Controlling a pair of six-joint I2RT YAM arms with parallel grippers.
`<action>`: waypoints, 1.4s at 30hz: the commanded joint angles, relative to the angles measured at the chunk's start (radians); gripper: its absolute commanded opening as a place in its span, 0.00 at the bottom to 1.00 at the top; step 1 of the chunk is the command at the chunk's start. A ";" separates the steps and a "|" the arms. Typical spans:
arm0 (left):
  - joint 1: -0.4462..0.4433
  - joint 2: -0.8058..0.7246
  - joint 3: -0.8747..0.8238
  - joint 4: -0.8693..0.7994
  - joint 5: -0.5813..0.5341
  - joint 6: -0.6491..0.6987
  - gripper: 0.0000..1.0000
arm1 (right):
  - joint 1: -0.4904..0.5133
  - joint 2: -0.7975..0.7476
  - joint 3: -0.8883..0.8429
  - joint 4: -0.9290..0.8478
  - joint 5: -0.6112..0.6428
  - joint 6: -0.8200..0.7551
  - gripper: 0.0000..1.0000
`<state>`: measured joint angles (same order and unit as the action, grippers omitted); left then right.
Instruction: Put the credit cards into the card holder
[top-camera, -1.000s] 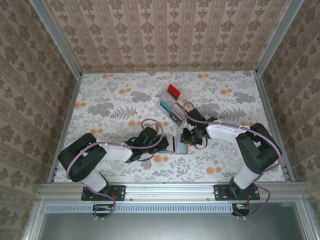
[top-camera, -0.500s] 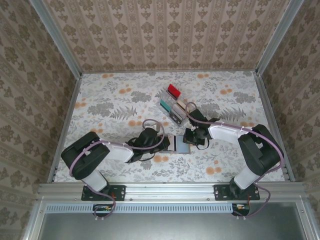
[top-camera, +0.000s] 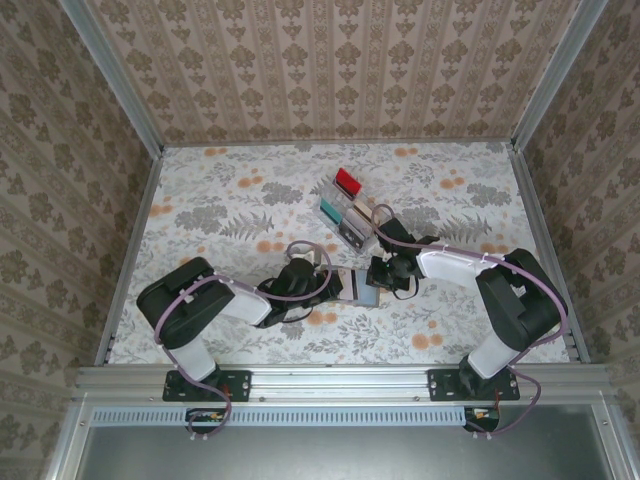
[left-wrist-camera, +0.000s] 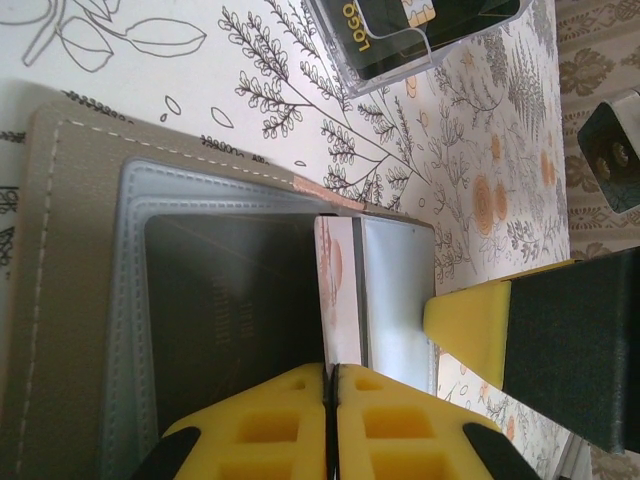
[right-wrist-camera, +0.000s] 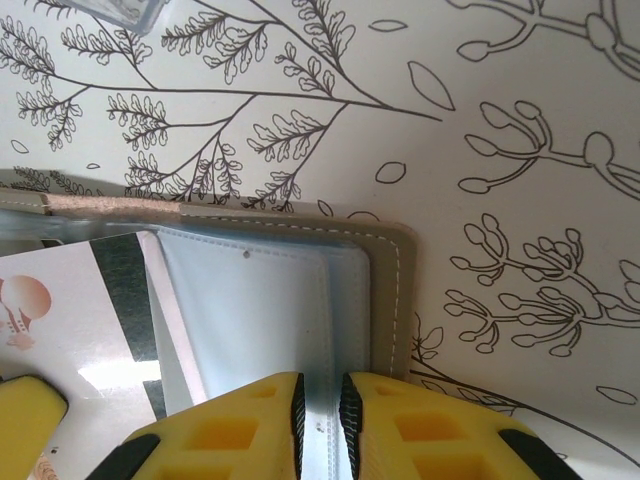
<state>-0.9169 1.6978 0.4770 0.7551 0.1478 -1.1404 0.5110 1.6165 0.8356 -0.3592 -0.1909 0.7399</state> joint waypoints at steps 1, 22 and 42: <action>-0.010 -0.018 -0.021 -0.070 0.025 0.011 0.09 | -0.006 0.041 -0.016 -0.048 0.035 0.009 0.22; 0.026 0.040 0.137 -0.289 0.172 0.123 0.12 | -0.006 0.059 -0.016 -0.029 0.027 0.006 0.21; -0.002 -0.013 0.296 -0.672 0.061 0.263 0.25 | -0.006 0.052 -0.018 -0.025 0.022 0.009 0.21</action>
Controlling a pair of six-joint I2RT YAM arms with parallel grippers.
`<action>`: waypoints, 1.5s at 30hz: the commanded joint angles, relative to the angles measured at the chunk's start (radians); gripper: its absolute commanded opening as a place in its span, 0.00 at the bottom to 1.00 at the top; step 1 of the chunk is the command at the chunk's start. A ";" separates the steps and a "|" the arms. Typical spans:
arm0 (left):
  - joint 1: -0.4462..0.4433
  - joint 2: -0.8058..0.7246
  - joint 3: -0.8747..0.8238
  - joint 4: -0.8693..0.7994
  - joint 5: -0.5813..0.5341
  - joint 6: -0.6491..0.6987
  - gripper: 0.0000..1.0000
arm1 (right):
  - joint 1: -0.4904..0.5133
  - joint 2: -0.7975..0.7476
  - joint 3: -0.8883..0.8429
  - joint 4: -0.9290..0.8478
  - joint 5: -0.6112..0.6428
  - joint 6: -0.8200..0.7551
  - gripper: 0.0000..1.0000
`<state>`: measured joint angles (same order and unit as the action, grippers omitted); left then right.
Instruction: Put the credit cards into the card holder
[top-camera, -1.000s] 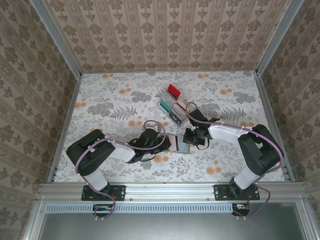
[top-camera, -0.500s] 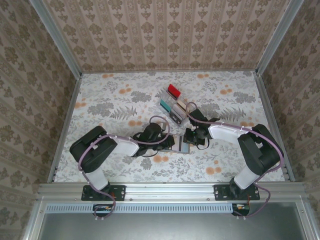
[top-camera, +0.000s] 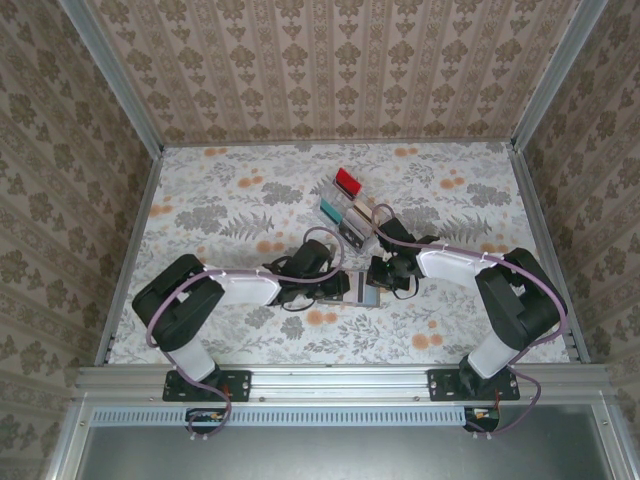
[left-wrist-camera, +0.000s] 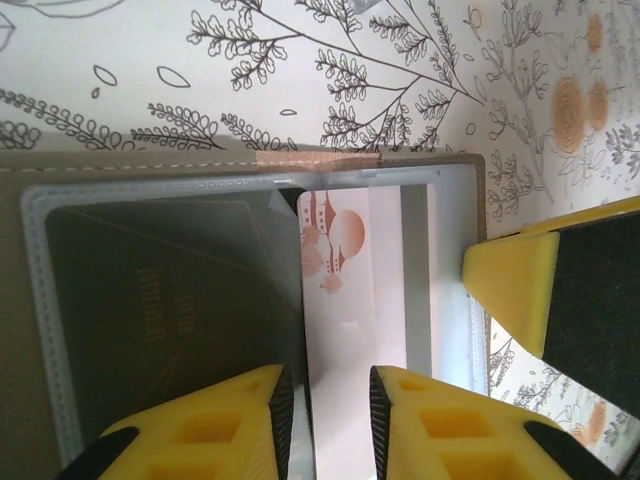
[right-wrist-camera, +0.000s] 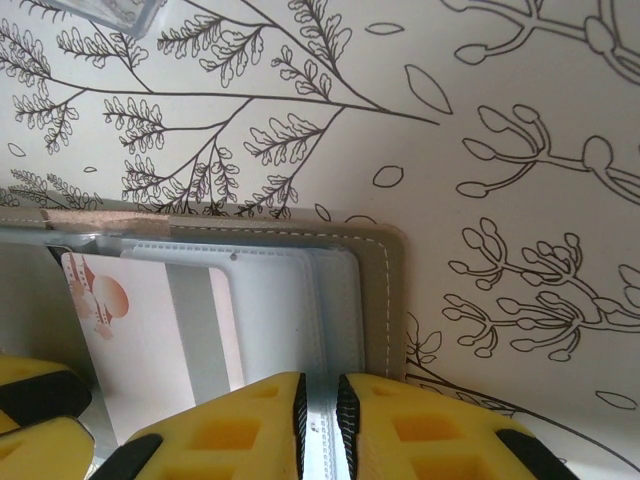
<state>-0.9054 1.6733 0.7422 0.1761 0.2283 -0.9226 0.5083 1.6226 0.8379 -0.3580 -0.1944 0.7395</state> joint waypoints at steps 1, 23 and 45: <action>-0.018 0.022 0.043 -0.090 -0.012 0.045 0.23 | -0.004 0.047 -0.020 -0.025 0.024 0.008 0.21; -0.034 0.126 0.130 -0.042 0.057 0.024 0.19 | -0.004 0.046 -0.033 0.012 -0.009 0.032 0.22; -0.032 -0.114 -0.026 -0.046 -0.126 -0.034 0.33 | -0.005 -0.069 0.002 0.016 -0.056 -0.138 0.25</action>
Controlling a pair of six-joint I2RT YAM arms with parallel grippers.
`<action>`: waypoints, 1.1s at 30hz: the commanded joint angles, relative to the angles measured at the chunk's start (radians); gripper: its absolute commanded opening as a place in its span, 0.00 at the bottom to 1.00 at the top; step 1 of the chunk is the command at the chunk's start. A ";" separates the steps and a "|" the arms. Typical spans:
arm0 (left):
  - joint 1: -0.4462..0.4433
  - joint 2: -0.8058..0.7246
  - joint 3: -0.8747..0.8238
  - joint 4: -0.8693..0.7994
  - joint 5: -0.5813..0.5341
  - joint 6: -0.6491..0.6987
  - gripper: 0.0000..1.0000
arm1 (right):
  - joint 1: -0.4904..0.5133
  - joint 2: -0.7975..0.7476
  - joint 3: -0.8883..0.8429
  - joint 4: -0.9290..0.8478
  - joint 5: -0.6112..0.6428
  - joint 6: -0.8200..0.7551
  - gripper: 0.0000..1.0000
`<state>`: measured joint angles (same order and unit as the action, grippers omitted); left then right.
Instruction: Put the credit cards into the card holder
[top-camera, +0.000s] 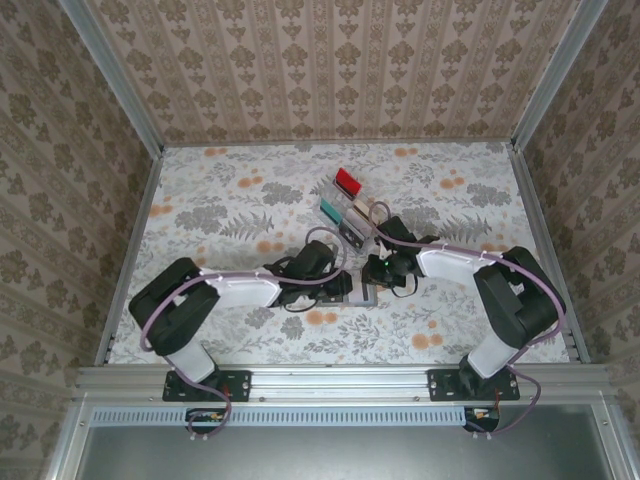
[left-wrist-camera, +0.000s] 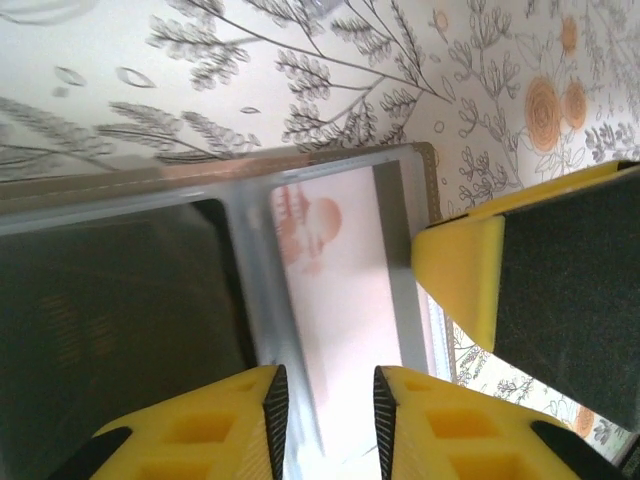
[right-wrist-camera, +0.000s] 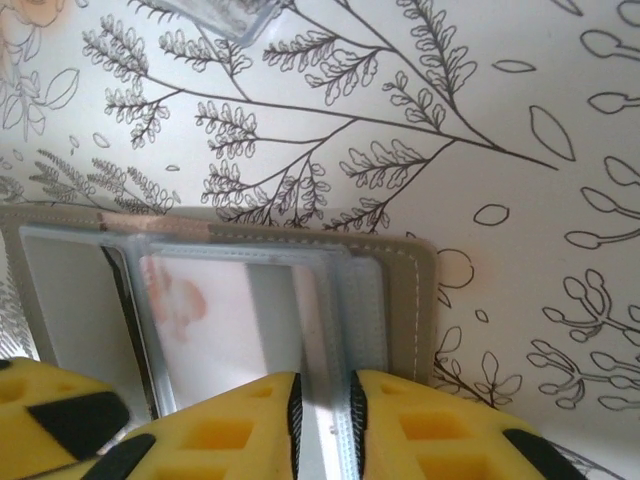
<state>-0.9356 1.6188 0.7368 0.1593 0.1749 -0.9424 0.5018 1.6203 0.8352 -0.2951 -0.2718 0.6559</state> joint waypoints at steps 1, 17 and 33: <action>0.000 -0.078 -0.025 -0.040 -0.086 -0.012 0.34 | 0.002 -0.089 0.016 -0.060 0.022 -0.069 0.30; 0.137 -0.144 0.061 -0.117 -0.069 0.023 0.63 | -0.015 0.003 0.524 -0.457 0.479 -0.452 0.42; 0.201 -0.158 0.080 -0.092 -0.046 -0.010 0.78 | -0.007 0.357 0.898 -0.608 0.538 -0.601 0.42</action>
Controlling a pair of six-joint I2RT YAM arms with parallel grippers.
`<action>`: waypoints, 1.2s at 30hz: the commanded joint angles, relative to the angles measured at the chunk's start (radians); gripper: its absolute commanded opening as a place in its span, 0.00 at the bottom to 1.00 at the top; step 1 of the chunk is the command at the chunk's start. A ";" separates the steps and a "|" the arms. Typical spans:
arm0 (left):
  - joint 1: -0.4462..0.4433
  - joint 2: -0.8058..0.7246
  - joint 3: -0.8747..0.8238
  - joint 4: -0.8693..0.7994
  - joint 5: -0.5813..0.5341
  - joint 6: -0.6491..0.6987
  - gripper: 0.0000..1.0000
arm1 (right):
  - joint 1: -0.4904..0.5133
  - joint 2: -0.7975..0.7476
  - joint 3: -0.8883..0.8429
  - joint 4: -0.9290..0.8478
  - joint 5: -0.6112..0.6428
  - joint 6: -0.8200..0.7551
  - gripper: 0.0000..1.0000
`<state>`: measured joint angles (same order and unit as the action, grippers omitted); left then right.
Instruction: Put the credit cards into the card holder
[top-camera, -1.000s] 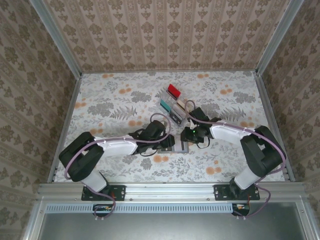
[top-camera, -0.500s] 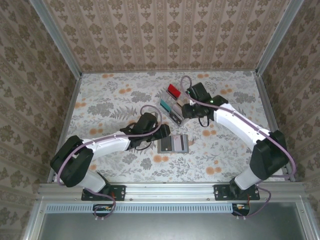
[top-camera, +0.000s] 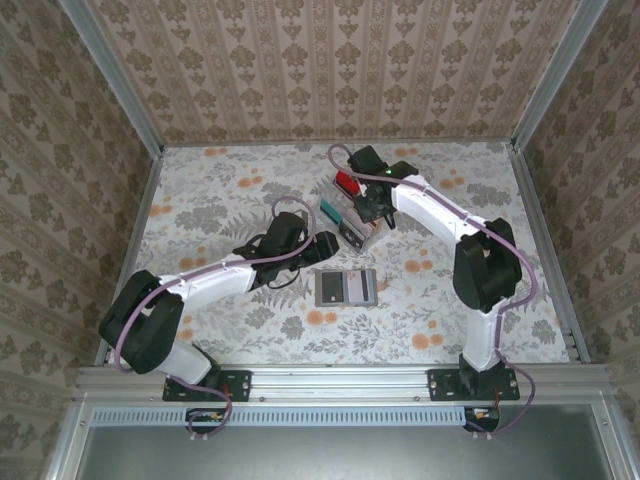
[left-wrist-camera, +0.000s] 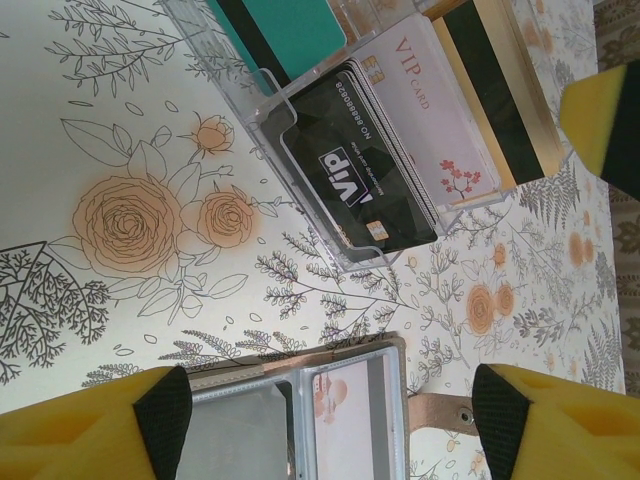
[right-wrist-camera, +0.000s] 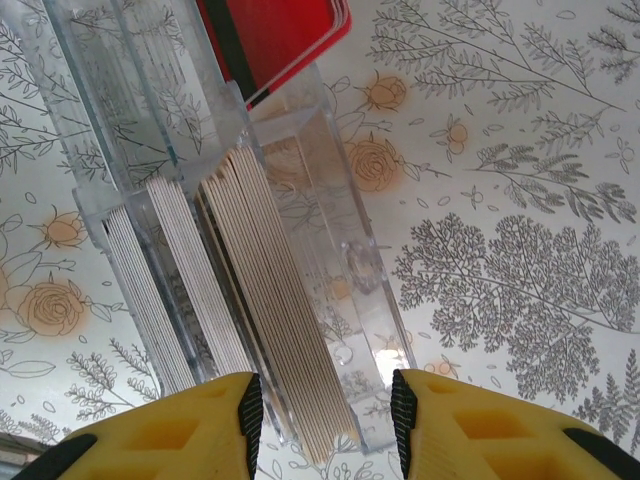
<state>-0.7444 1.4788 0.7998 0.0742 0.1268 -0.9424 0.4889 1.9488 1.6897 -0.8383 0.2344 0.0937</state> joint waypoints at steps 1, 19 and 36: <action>0.011 -0.020 0.015 -0.007 0.002 -0.009 0.78 | 0.009 0.037 0.051 -0.070 0.033 -0.040 0.42; 0.022 -0.050 -0.012 -0.001 0.005 -0.019 0.79 | 0.045 0.141 0.117 -0.086 0.235 -0.061 0.44; 0.024 -0.036 -0.011 0.011 0.019 -0.031 0.79 | 0.050 0.088 0.082 -0.024 0.300 -0.089 0.33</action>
<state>-0.7292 1.4574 0.7963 0.0746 0.1333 -0.9501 0.5423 2.0731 1.7786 -0.8669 0.4881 0.0204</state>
